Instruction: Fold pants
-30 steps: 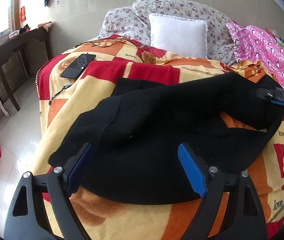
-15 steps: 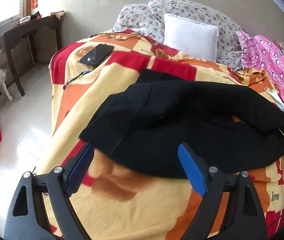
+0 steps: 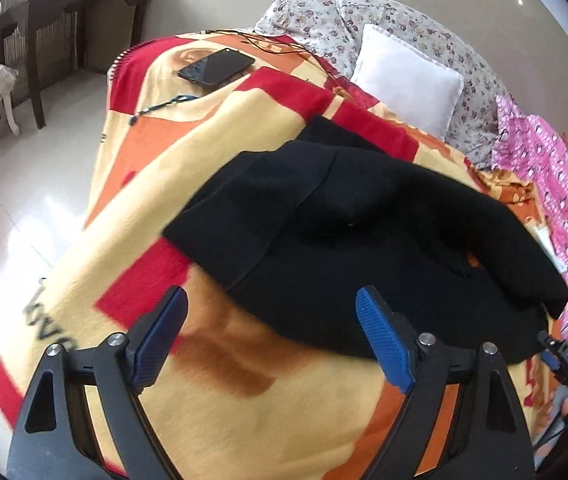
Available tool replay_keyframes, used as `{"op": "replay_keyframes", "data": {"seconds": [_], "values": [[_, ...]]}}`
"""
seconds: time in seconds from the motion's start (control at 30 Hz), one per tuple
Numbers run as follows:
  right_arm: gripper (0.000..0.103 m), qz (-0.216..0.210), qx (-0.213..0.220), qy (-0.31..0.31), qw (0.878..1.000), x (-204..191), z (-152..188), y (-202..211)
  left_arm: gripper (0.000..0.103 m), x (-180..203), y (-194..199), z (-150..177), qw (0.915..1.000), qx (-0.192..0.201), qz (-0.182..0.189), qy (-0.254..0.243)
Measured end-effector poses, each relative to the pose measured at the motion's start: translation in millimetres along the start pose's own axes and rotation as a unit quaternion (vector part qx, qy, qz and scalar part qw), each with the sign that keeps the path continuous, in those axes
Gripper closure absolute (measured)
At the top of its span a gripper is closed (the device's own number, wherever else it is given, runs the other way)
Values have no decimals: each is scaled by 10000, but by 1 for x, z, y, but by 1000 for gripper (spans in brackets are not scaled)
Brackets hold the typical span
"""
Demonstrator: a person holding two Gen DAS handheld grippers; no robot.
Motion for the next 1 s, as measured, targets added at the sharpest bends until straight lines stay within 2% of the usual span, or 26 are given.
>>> {"op": "replay_keyframes", "data": {"seconds": [0.03, 0.1, 0.13, 0.17, 0.2, 0.23, 0.27, 0.37, 0.53, 0.8, 0.9, 1.0], "values": [[12, 33, 44, 11, 10000, 0, -3, -4, 17, 3, -5, -2, 10000, -33, 26, 51], [21, 65, 147, -41, 9999, 1, -8, -7, 19, 6, -11, -5, 9999, -72, 66, 102], [37, 36, 217, -92, 9997, 2, -10, -8, 22, 8, -15, -7, 9999, -55, 84, 119], [63, 60, 271, -127, 9995, 3, -12, -10, 34, 10, -17, -9, 9999, -22, 56, 123], [77, 95, 276, -143, 9995, 4, -14, -11, 55, 12, -19, -10, 9999, 24, -16, 111], [91, 99, 275, -175, 9994, 6, -15, -11, 67, 14, -21, -11, 9999, 63, -119, 82], [92, -33, 289, -255, 9993, 10, -15, -10, 88, 15, -23, -12, 9997, 65, -203, 74], [94, -224, 468, -339, 9981, 15, -9, 4, 94, 10, -19, -16, 9997, -1, -72, 229], [95, -546, 787, -394, 9946, 20, -3, 46, 96, 8, 15, -26, 9989, 1, 379, 265], [95, -723, 1098, -150, 9912, 26, 24, 129, 97, 8, 62, -18, 9981, 15, 595, -164], [94, -644, 856, -64, 9942, 34, 42, 136, 97, -7, 55, -4, 9987, -212, 447, -139], [83, -399, 268, -31, 9988, 40, 57, 112, 94, -19, 40, 14, 9992, -300, 160, -193]]}}
Point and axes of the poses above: each gripper's, at about its wrist camera, not at the fingertips, and y roughly against the way its jaws point, x to its right, z to its underside, the point moved 1 cm from there along -y, roughly the way its jaws point, and after that the axes turned 11 degrees about y, right-handed, at the moved point
